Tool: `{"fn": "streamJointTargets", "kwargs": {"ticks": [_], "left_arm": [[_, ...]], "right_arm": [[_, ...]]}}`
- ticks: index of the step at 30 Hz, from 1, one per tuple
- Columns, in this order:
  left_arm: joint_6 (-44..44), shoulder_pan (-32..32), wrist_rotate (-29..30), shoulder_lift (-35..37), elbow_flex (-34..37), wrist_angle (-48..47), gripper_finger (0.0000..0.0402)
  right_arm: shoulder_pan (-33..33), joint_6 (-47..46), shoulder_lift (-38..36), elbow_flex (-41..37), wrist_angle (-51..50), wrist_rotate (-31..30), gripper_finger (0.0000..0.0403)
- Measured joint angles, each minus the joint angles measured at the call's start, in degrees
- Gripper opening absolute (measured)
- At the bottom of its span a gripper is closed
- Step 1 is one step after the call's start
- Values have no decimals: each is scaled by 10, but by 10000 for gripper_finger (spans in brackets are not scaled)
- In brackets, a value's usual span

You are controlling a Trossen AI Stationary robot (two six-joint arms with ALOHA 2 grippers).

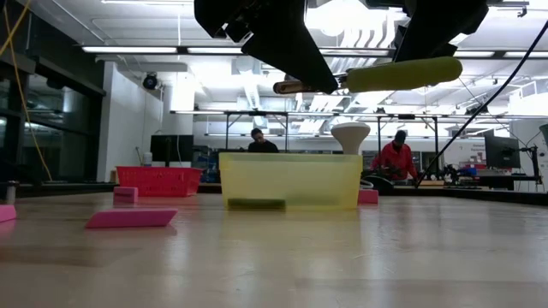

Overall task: Pick & Place School Supplies
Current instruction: Put the light green pliers into the blue bin

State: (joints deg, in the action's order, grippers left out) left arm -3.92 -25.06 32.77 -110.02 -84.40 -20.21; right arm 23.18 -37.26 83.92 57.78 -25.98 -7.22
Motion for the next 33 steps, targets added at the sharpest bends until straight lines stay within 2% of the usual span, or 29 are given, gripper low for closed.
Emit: {"fn": "streamJointTargets", "kwargs": {"ticks": [21, 33], "left_arm": [[7, 0, -10, 0, 0, 1, 119], [-7, 0, -14, 0, 0, 10, 177]], "right_arm": [[0, 0, 0, 0, 1, 2, 66], [0, -5, 0, 0, 2, 3, 65]]}}
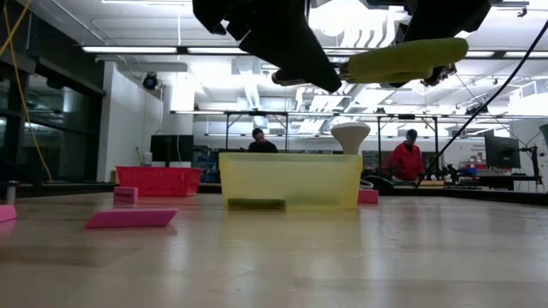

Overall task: Pick & Place School Supplies
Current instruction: Put the light green pliers into the blue bin

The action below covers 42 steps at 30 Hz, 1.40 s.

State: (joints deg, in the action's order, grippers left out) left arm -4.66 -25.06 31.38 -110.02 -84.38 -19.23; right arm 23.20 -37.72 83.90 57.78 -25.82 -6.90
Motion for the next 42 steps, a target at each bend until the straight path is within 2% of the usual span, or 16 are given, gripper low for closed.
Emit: {"fn": "streamJointTargets", "kwargs": {"ticks": [17, 24, 42], "left_arm": [[-12, -16, 0, 0, 0, 5, 182], [-31, -25, 4, 1, 0, 16, 182], [-44, -54, 20, 33, 0, 28, 183]], "right_arm": [[0, -15, 0, 0, -9, 15, 64], [0, -17, 0, 0, -9, 24, 37], [5, -45, 0, 0, -33, 27, 32]]}}
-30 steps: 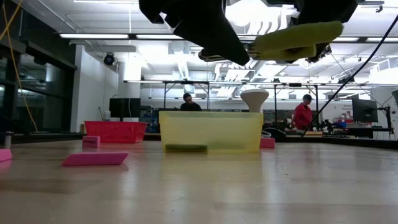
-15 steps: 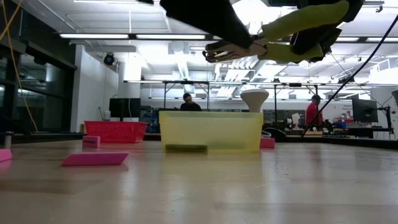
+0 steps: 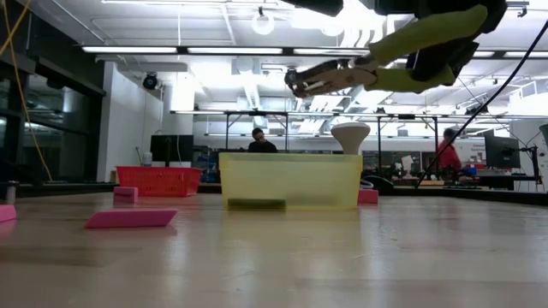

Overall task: Pick & Place School Supplies
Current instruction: Put the light green pliers into the blue bin

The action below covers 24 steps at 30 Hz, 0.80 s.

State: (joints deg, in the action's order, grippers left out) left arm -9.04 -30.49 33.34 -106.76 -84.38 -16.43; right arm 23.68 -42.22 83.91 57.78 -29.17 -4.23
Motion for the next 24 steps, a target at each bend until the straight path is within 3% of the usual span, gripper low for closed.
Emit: {"fn": "streamJointTargets", "kwargs": {"ticks": [12, 24], "left_arm": [[22, -10, 0, 0, 0, 1, 183], [25, -9, 0, 0, 0, 0, 183]], "right_arm": [[7, -9, -23, 0, -8, 16, 32], [74, -102, -67, 0, -113, 17, 31]]}}
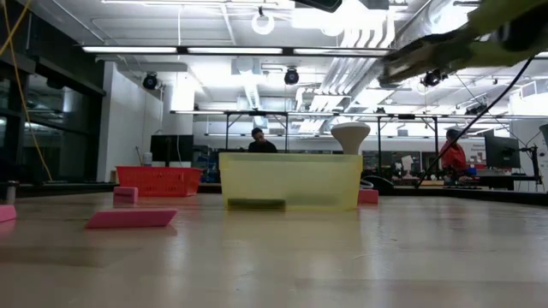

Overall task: Pick & Place School Supplies
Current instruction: Put the light green pliers into the blue bin

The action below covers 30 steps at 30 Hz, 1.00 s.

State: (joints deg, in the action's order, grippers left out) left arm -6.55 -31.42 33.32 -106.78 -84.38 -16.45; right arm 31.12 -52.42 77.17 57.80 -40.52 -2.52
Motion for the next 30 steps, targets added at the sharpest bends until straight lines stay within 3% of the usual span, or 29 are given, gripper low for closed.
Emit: {"fn": "streamJointTargets", "kwargs": {"ticks": [13, 30], "left_arm": [[1, 0, 0, 0, 0, 0, 182], [1, 0, 0, 0, 0, 0, 182]], "right_arm": [[107, -193, -66, 0, -114, -11, 31], [305, -509, -64, 0, -176, -130, 31]]}}
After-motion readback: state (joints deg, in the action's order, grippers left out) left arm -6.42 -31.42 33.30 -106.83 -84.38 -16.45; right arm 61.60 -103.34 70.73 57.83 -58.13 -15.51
